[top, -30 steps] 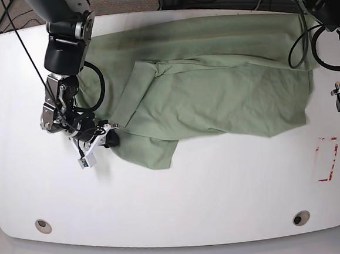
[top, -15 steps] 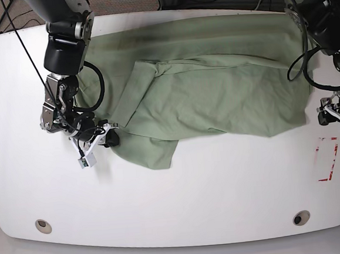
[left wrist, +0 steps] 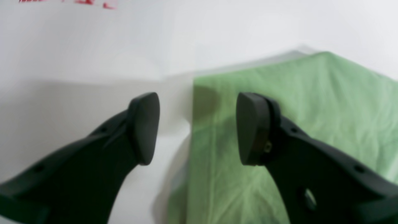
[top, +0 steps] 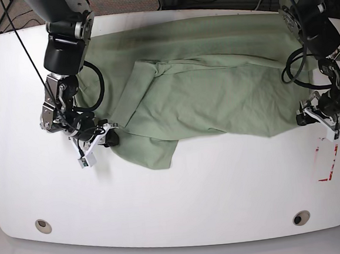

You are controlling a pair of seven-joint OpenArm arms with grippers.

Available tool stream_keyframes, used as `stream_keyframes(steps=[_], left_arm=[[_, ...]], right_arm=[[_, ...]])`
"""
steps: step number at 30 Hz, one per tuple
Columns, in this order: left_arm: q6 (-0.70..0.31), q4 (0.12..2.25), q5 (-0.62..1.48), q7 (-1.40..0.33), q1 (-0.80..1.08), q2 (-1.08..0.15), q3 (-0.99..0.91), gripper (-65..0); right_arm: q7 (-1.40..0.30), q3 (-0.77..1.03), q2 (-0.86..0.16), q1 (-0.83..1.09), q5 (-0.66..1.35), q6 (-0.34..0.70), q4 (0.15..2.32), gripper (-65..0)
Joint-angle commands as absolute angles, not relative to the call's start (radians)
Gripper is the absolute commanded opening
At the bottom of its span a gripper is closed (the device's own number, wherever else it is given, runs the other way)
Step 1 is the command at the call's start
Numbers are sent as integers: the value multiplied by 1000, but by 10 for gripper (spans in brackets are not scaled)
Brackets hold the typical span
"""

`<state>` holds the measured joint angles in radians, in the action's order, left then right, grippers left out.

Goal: Layout the t-shirt on the table in an organized manner, then fold the t-shirt properly
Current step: 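Release the shirt with the left gripper and reach it to the shirt hem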

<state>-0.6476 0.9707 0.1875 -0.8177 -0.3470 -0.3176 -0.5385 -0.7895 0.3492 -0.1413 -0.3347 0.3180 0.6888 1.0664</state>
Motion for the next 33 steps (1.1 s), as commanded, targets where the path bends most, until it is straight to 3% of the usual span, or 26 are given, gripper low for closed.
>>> stream_keyframes(steps=[1,30,33], left_arm=[[-651,980,205,-794,-371,-337,-524,-281],[-650,977,202,-791,-369,-318,-466,-285],[-650,977,202,-791,-367,-317,-466,-313]], right_arm=[[-774,351,-153,-363,340,698,1086,-587],[-774,355,-154,-361,340,698,1086,-590],[-774,355,-154,-361,340,698,1086,-590]])
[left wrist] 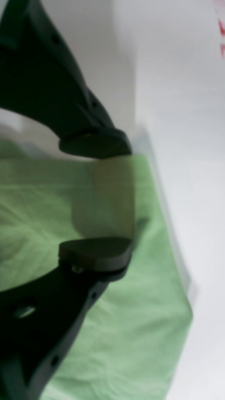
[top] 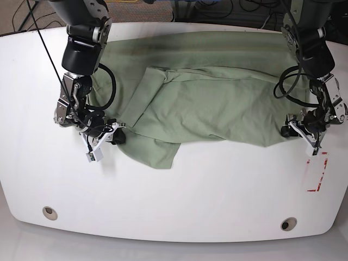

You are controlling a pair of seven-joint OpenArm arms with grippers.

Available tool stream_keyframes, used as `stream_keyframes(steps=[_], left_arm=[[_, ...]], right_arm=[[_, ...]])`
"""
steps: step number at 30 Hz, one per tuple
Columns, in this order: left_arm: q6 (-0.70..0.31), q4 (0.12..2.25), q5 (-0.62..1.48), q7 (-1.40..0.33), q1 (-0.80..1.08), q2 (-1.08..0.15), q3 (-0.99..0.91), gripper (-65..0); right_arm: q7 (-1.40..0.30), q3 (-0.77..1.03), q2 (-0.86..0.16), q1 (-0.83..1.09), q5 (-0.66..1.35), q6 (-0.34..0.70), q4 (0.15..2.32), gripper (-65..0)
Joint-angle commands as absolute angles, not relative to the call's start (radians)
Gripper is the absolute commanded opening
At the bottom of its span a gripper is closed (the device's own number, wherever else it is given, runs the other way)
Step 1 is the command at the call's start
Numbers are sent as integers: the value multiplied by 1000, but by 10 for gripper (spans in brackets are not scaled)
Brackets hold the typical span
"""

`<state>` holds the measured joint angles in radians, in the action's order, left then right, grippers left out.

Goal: Layout the t-shirt on the table in an organized manner, then fold the t-shirt properly
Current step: 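Release the shirt with the left gripper and reach it to the shirt hem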

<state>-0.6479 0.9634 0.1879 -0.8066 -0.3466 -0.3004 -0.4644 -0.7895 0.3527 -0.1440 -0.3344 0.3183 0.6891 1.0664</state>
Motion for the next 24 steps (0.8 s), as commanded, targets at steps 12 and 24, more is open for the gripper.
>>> stream_keyframes(steps=[12,24], left_arm=[[-645,977,202,-789,-371,-354,-467,-226],[-645,901,200,-759,-374,-351,-463,-229]], right_arm=[[-776,355,-156,-361,340,698,1086,-590],[-776,355,-156,-361,340,698,1086,-590]])
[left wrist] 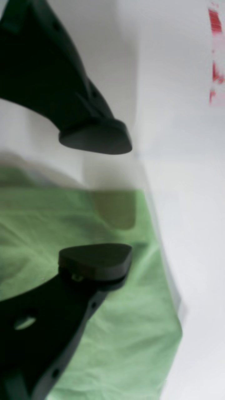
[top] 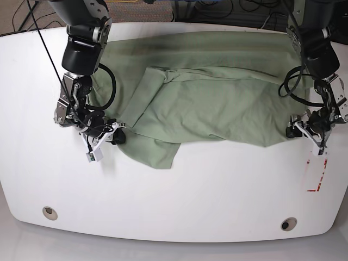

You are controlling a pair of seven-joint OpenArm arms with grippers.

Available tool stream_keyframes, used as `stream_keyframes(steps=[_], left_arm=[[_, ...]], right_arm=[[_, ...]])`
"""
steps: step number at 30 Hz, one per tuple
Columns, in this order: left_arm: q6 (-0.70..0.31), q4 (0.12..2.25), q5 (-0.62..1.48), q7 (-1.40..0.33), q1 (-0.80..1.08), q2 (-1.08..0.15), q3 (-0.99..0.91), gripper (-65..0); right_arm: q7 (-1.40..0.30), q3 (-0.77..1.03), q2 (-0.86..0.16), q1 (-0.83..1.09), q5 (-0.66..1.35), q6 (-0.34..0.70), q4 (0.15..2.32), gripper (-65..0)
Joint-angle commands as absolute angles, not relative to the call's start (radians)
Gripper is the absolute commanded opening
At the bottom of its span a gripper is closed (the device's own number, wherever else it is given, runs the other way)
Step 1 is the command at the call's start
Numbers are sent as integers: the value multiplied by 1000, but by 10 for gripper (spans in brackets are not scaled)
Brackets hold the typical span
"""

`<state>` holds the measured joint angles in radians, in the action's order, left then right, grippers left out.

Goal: Layout the t-shirt on the table in an organized manner, then fold the t-shirt properly
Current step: 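Release the shirt with the left gripper and reach it to the shirt hem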

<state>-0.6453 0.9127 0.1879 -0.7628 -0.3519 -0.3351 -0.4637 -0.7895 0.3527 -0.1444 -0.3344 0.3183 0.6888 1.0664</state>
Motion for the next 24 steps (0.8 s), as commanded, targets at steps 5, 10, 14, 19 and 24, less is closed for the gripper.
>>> stream_keyframes(steps=[5,10,14,19,24], left_arm=[[-647,868,202,-759,-378,-331,-463,-229],[-653,872,202,-759,-372,-321,-463,-236],[-653,872,203,-759,-372,-321,-463,-346],[-654,872,205,-760,-372,-321,-463,-535],[-654,872,206,-760,-372,-321,-464,-561]], right_arm=[[-776,355,-156,-361,340,698,1086,-590],[-776,355,-156,-361,340,698,1086,-590],[-776,355,-156,-361,340,698,1086,-590],[-776,355,-156,-361,340,698,1086,-590],[-776,355,-156,-361,340,698,1086,-590]])
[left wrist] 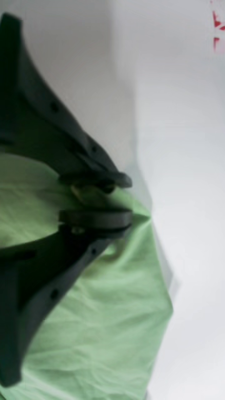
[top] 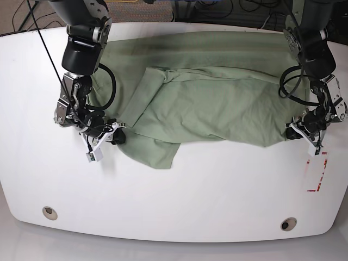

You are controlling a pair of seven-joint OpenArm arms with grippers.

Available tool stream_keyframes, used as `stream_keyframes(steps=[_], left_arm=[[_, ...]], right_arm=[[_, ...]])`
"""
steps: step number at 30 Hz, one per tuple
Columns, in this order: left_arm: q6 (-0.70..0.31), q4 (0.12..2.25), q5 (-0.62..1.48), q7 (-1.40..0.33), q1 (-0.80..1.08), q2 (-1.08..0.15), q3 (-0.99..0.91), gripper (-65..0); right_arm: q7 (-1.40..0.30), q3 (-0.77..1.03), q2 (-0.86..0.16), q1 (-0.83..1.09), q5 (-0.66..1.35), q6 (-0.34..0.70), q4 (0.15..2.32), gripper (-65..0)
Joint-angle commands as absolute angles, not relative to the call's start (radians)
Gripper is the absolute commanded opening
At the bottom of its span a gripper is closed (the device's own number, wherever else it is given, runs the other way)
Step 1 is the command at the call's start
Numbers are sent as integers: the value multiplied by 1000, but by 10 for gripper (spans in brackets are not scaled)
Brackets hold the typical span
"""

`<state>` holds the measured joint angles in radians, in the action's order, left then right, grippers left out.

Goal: Layout the t-shirt on the table in an organized manner, then fold the t-shirt properly
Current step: 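Release the shirt with the left gripper and reach it to the shirt hem, then close the left gripper on the shirt hem beside the red marks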

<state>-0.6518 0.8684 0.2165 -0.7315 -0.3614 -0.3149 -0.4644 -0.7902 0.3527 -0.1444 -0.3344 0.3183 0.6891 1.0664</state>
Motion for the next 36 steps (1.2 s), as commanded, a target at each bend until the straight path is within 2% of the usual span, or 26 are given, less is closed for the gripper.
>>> stream_keyframes(steps=[1,10,16,36], left_arm=[[-654,872,206,-760,-372,-321,-466,-561],[-656,952,206,-756,-372,-325,-466,-621],[-698,986,202,-734,-371,-321,-429,-626],[-698,1299,206,-814,-312,-329,-417,-628]], right_arm=[[-776,355,-156,-361,340,698,1086,-591],[-776,352,-166,-371,334,698,1098,-607],[-780,351,-188,-390,340,698,1116,-620],[-898,355,-206,-397,340,698,1277,-621]])
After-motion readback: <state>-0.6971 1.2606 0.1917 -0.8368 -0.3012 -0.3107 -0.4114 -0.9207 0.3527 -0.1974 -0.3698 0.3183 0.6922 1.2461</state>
